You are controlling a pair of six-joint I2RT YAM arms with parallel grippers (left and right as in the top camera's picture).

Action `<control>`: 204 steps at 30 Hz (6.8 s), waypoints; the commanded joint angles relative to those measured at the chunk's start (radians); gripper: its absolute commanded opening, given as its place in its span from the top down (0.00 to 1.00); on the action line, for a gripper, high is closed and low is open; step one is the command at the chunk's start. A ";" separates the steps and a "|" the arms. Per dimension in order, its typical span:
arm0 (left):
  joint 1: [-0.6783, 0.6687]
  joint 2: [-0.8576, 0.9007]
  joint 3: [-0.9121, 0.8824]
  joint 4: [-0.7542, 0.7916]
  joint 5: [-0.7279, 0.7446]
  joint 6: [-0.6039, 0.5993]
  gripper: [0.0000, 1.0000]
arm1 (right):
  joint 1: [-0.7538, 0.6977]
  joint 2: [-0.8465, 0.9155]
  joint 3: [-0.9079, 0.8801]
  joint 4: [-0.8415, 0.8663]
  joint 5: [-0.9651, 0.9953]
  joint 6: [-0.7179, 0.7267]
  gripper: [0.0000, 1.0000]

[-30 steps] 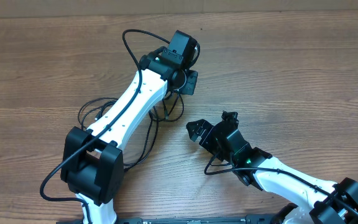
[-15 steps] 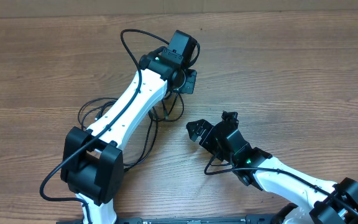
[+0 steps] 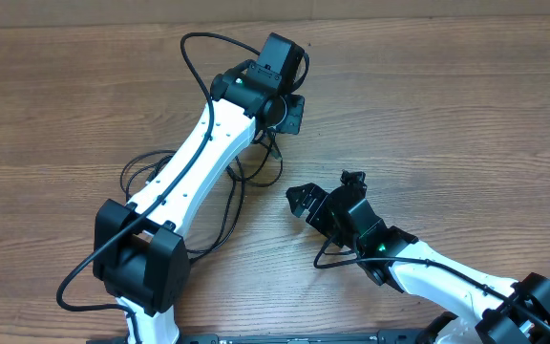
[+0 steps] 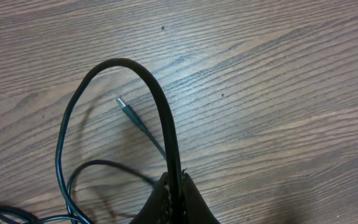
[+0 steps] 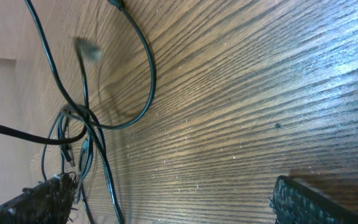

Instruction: Untangle cables

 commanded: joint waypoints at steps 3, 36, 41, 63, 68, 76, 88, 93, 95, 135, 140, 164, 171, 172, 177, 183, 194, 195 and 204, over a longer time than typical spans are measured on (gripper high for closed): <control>-0.002 -0.025 0.026 0.002 -0.013 -0.006 0.96 | -0.002 -0.012 0.000 0.006 0.006 0.003 0.00; -0.002 -0.025 0.026 0.005 0.086 -0.015 0.96 | -0.002 -0.012 0.000 0.006 0.006 0.003 0.00; -0.002 -0.025 0.026 0.010 0.088 -0.037 0.96 | -0.002 -0.012 0.000 0.006 0.006 0.003 0.00; 0.004 -0.025 0.026 0.019 0.073 -0.192 0.96 | -0.002 -0.012 0.000 0.006 0.006 0.003 0.00; 0.005 -0.025 0.026 0.004 0.073 -0.216 0.96 | -0.002 -0.012 0.000 0.006 0.006 0.003 0.00; 0.006 -0.025 0.026 -0.005 0.073 -0.216 0.96 | -0.002 -0.012 0.000 0.006 0.006 0.003 0.00; 0.006 -0.025 0.026 -0.003 0.068 -0.216 0.96 | -0.002 -0.012 0.000 0.006 0.006 0.003 0.00; 0.006 -0.025 0.026 -0.002 0.061 -0.232 0.96 | -0.002 -0.012 0.000 0.006 0.006 0.003 0.00; 0.006 -0.025 0.026 -0.002 0.061 -0.250 0.96 | -0.002 -0.012 0.000 0.006 0.006 0.003 0.00; 0.006 -0.025 0.026 -0.002 0.054 -0.259 0.96 | -0.002 -0.012 0.000 0.006 0.006 0.003 0.00; 0.006 -0.025 0.026 -0.002 0.054 -0.260 0.96 | -0.002 -0.012 0.000 0.006 0.006 0.003 0.00; 0.006 -0.025 0.026 -0.015 0.054 -0.260 0.96 | -0.002 -0.012 0.000 0.006 0.006 0.003 0.00; 0.005 -0.025 0.026 -0.018 0.055 -0.261 0.96 | -0.002 -0.012 0.000 0.006 0.006 0.003 0.00; 0.005 -0.025 0.026 -0.017 0.055 -0.261 0.96 | -0.002 -0.012 0.000 0.006 0.006 0.003 0.00; 0.005 -0.025 0.026 -0.017 0.055 -0.261 0.96 | -0.002 -0.012 0.000 0.006 0.006 0.003 0.00; 0.005 -0.025 0.026 -0.017 0.055 -0.261 0.96 | -0.002 -0.012 0.000 0.006 0.006 0.003 0.00; 0.005 -0.025 0.026 -0.019 0.092 -0.261 0.96 | -0.002 -0.012 0.000 0.006 0.006 0.003 0.00; 0.005 -0.025 0.026 -0.023 0.092 -0.261 0.96 | -0.002 -0.012 0.000 0.006 0.006 0.003 0.00; 0.005 -0.025 0.026 -0.058 0.091 -0.261 0.96 | -0.002 -0.012 0.000 0.006 0.006 0.003 0.00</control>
